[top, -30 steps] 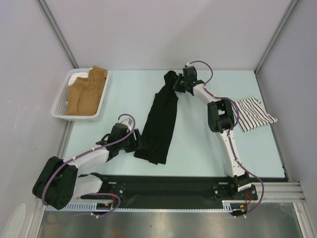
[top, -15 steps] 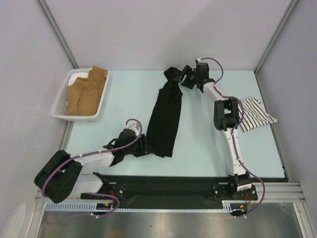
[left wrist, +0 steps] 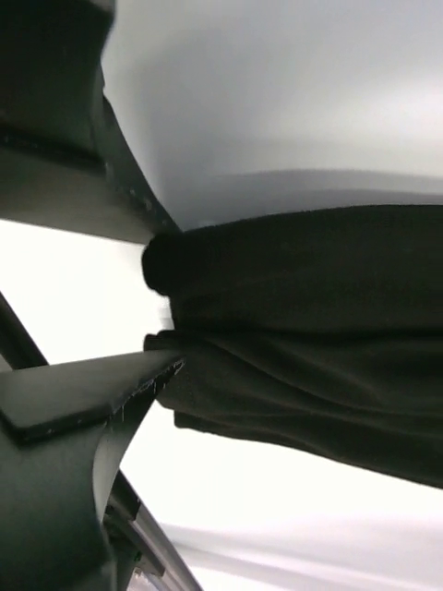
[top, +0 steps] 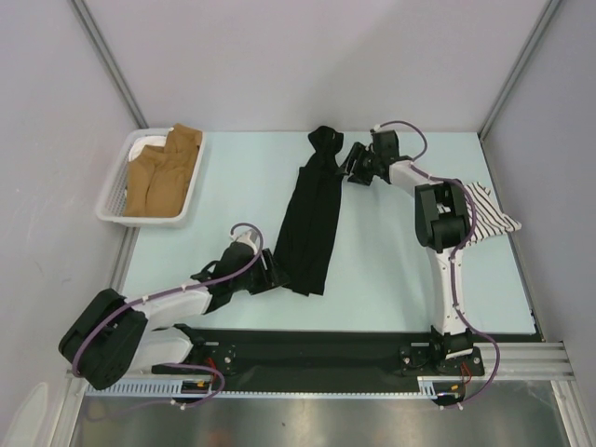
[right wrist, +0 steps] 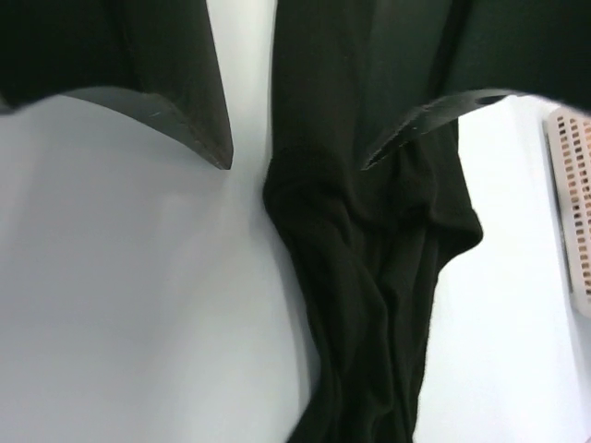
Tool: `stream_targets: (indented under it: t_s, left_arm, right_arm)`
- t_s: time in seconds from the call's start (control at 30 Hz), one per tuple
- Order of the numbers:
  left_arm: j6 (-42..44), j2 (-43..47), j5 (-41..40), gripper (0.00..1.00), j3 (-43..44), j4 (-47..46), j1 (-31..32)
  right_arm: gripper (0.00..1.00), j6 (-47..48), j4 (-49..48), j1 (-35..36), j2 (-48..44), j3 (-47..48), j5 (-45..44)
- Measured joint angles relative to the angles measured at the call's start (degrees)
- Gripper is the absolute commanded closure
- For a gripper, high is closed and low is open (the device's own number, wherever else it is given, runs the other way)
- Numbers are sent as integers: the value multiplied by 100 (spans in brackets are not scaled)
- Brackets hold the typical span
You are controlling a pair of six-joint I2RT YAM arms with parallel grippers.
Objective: Fold and stack the tank tops
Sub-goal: Fold the tank top
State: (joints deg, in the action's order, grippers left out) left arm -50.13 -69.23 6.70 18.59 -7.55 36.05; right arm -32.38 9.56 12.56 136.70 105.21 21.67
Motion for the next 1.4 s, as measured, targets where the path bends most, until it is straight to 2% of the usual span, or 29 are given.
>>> stream_targets:
  t_s: [0.1,0.13,0.17,0.23,0.27,0.33,0.5,0.6,0.63,0.73,0.8,0.9,1.07,1.1,1.13,1.2,1.23,1.4]
  left_arm:
    - [20,98,-61,26,74,105,-28]
    - [22,125,-76,25,90,155,-50]
    - [24,155,-72,25,94,195,-79]
    - [76,245,-46,25,94,308,-221]
    - [114,286,2,25,90,378,-341]
    - [179,350,46,26,85,470,-579]
    - [396,367,162,30,92,577,-984]
    - [496,197,249,31,153,511,-1008]
    - [518,90,302,31,188,444,-1010]
    - [518,-164,461,33,267,173,-1021]
    - [518,-284,557,39,273,4,-1021]
    - [553,-387,601,49,275,-87,-1021]
    - [586,-551,601,60,299,-140,-1021]
    - [599,-590,601,69,317,-144,-1021]
    - [605,-638,601,73,330,-166,-1021]
    - [625,-761,601,95,334,-236,-1019]
    - [627,-822,608,100,332,-275,-1012]
    - [636,-1001,704,100,299,-675,-920]
  right_arm:
    - [57,-15,-61,42,-2,-50,4]
    - [61,-31,-50,50,20,-52,13]
    - [70,-55,-63,50,50,-52,31]
    - [78,-107,-92,50,133,-24,85]
    - [88,-153,-94,48,190,31,140]
    - [100,-212,-109,33,297,149,188]
    - [100,-326,-72,-90,643,649,404]
    - [62,-376,28,-160,861,1025,540]
    - [56,-374,63,-166,929,1180,599]
    - [50,-334,44,-188,946,1270,649]
    - [47,-341,-136,-190,831,1045,686]
    - [47,-337,-387,-190,293,138,688]
    - [50,-334,-728,-153,-1036,-2006,619]
    - [50,-361,-765,-131,-1355,-2483,592]
    - [51,-385,-826,-101,-1663,-2944,557]
    - [52,-481,-1152,-2,-2317,-4000,553]
    - [53,-544,-1244,79,-2623,-4452,555]
    - [53,-704,-1738,590,-3635,-5932,566]
